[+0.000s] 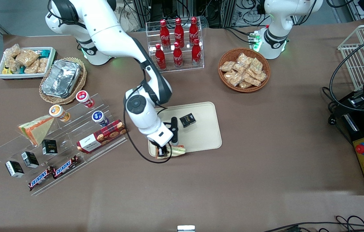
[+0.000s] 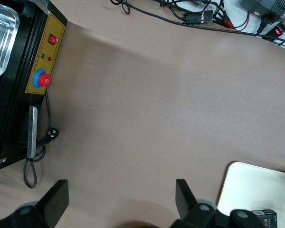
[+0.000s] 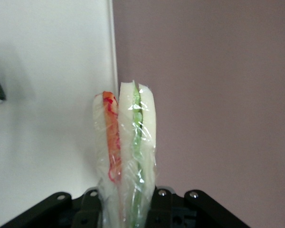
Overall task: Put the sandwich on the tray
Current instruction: 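Lower the held sandwich onto the cream tray beside the black box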
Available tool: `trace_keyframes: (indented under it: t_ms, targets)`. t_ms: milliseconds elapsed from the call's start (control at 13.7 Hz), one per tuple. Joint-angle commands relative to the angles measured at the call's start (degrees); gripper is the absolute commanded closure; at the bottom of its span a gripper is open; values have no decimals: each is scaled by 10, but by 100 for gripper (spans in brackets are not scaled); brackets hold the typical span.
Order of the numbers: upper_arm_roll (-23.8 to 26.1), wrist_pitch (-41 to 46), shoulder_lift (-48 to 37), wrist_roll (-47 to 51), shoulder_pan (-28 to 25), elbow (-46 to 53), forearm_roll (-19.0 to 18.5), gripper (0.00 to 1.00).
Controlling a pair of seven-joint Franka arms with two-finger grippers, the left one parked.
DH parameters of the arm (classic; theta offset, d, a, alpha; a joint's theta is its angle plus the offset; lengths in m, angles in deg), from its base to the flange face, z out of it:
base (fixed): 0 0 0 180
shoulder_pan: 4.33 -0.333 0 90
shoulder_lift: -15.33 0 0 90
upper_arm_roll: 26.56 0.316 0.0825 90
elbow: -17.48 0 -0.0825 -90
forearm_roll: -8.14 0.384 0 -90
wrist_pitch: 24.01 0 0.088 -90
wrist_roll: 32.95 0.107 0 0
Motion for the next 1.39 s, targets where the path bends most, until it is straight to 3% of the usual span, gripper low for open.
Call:
trace_keyframes:
  t_ms: [0,1317]
  targets:
    - [-1,-5,0,-12,-14,-15,16,100]
    - [1,-11,67,77,-35,37,16,100]
